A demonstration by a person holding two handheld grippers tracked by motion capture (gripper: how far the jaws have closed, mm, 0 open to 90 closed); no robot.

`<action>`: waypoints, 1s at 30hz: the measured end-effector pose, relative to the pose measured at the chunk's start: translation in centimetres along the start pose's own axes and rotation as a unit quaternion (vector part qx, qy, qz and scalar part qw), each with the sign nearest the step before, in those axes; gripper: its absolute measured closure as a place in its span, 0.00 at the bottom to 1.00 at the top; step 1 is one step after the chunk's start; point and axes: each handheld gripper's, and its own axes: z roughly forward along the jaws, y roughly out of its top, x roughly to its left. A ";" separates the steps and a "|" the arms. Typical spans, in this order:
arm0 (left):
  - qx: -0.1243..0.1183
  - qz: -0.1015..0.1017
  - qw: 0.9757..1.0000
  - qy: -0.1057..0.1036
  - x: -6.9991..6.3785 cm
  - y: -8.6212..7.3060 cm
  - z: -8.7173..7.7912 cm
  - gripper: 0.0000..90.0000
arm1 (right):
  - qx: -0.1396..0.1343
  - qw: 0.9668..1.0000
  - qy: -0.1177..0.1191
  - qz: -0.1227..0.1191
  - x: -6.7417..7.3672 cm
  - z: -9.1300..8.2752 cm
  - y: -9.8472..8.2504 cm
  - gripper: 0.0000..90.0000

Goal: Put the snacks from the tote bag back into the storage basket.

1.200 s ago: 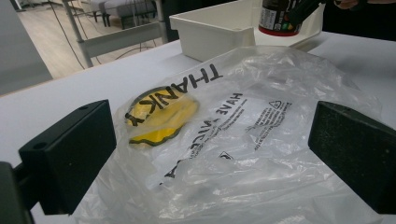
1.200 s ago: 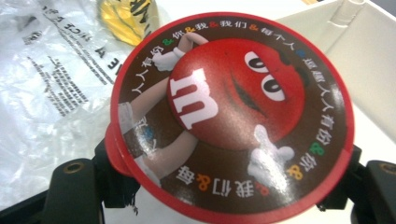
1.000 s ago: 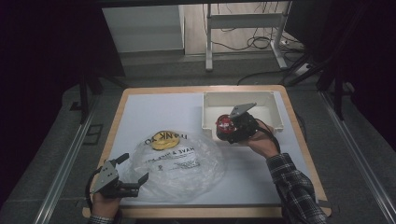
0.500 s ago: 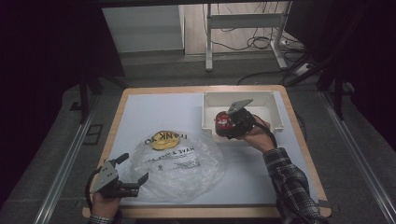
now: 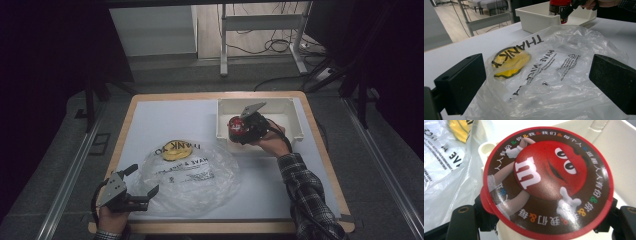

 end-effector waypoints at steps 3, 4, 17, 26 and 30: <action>0.000 0.000 1.000 0.000 0.0 0.0 0.0 0.01 | 0.002 1.000 0.001 -0.002 -0.3 0.4 0.2 0.29; 0.000 0.000 1.000 0.000 0.0 0.0 0.0 0.01 | 0.002 1.000 0.000 -0.003 -0.4 0.5 0.3 0.29; 0.000 0.000 1.000 0.000 0.0 0.0 0.0 0.01 | 0.012 1.000 0.006 -0.008 -1.4 2.6 0.6 0.29; -0.001 0.000 1.000 0.000 0.1 0.0 0.0 0.01 | 0.016 1.000 0.017 -0.011 -1.9 4.2 0.6 0.29; -0.001 0.000 1.000 0.000 0.1 0.0 0.0 0.01 | 0.019 1.000 0.020 -0.009 -2.2 4.8 0.6 0.29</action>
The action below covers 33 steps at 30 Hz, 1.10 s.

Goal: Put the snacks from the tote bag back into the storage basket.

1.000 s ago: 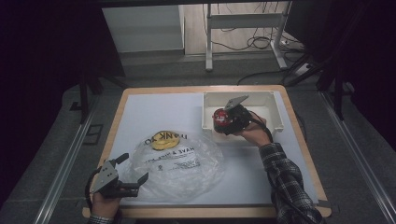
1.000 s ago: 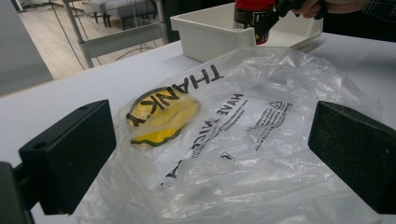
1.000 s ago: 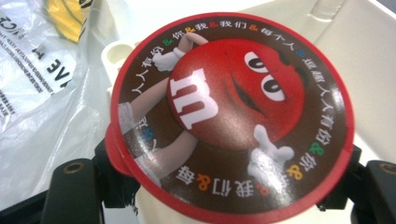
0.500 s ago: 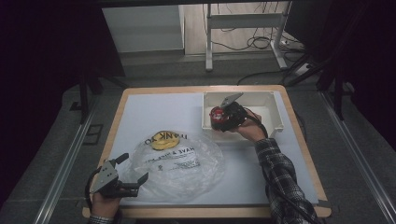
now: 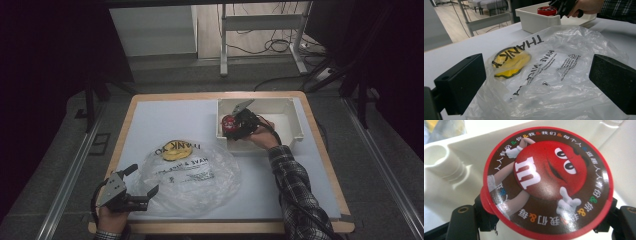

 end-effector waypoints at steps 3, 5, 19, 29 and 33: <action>0.000 0.000 1.000 0.000 0.0 0.0 0.0 0.01 | 0.001 1.000 0.002 -0.002 -0.2 0.4 -0.1 0.29; 0.000 0.000 1.000 0.000 0.0 0.0 0.0 0.01 | 0.003 1.000 0.002 0.000 -0.3 0.7 -0.1 0.29; 0.000 0.000 1.000 0.000 0.0 0.0 0.0 0.01 | 0.002 1.000 0.008 0.000 -0.9 1.6 -0.2 0.29; 0.001 0.001 1.000 0.000 0.0 0.0 0.0 0.01 | -0.003 1.000 0.014 0.000 -1.2 1.9 -0.2 0.29; 0.001 0.001 1.000 0.000 0.0 0.0 0.0 0.01 | -0.005 1.000 0.019 0.002 -1.4 1.9 -0.3 0.29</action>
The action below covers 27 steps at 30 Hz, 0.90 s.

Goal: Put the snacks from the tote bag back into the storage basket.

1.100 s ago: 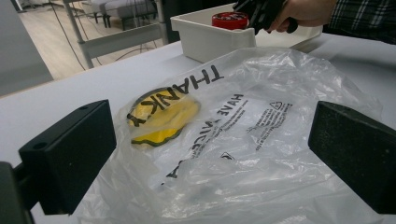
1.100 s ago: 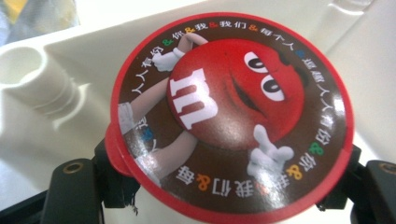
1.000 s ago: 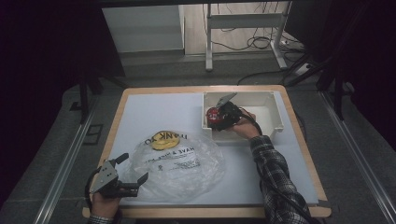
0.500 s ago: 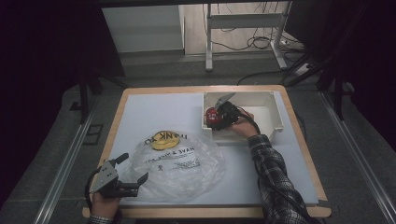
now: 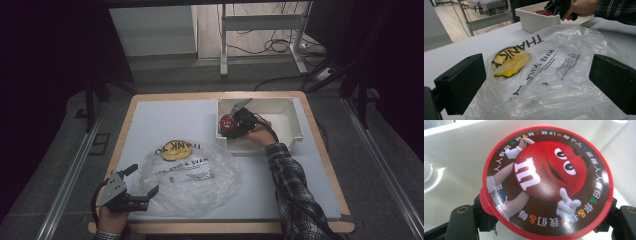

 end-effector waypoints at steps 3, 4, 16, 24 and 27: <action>0.000 0.000 1.000 0.000 0.0 0.0 0.0 0.01 | -0.001 1.000 0.002 0.001 -0.1 0.0 0.0 0.28; 0.000 0.000 1.000 0.000 0.0 0.0 0.0 0.01 | -0.001 1.000 0.002 0.000 -0.1 0.0 0.0 0.28; 0.000 0.001 1.000 0.000 0.0 0.0 0.0 0.01 | -0.005 1.000 -0.007 0.002 0.1 0.1 -0.1 0.28; 0.000 0.001 1.000 0.000 0.0 0.0 0.0 0.01 | -0.009 1.000 -0.015 0.004 0.4 0.1 0.0 0.26; 0.001 0.001 1.000 0.000 0.0 0.0 0.0 0.01 | -0.012 1.000 -0.016 0.006 0.4 0.1 0.1 0.25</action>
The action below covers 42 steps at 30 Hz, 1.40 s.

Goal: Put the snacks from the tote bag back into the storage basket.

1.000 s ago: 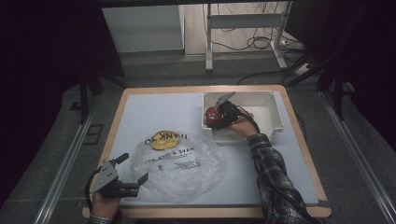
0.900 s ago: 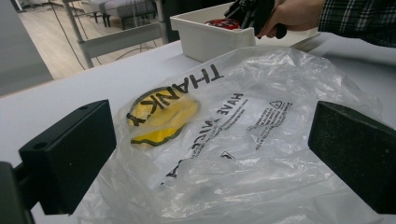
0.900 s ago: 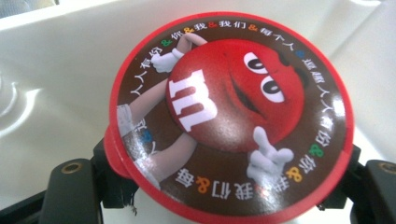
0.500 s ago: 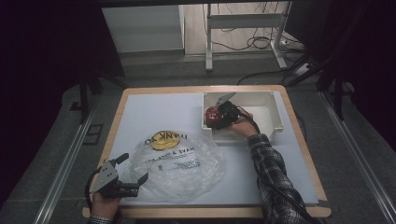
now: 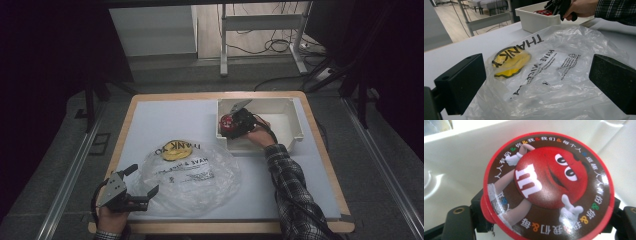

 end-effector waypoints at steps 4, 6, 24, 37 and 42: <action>0.000 0.000 1.000 0.000 0.0 0.0 0.0 0.01 | -0.002 1.000 -0.001 0.000 0.0 -0.1 0.0 0.23; 0.001 0.000 1.000 0.000 0.0 0.0 0.0 0.01 | -0.002 1.000 -0.002 0.002 0.0 -0.2 0.0 0.22; 0.001 0.001 1.000 0.001 0.0 0.0 0.0 0.01 | -0.016 1.000 -0.007 0.008 0.2 -1.2 0.1 0.13; 0.002 0.001 1.000 0.001 -0.1 0.0 0.1 0.01 | -0.026 0.999 -0.017 0.007 0.7 -2.1 0.2 0.10; 0.002 0.001 1.000 0.001 -0.1 0.0 0.1 0.01 | -0.030 0.999 -0.022 0.006 0.9 -2.5 0.1 0.10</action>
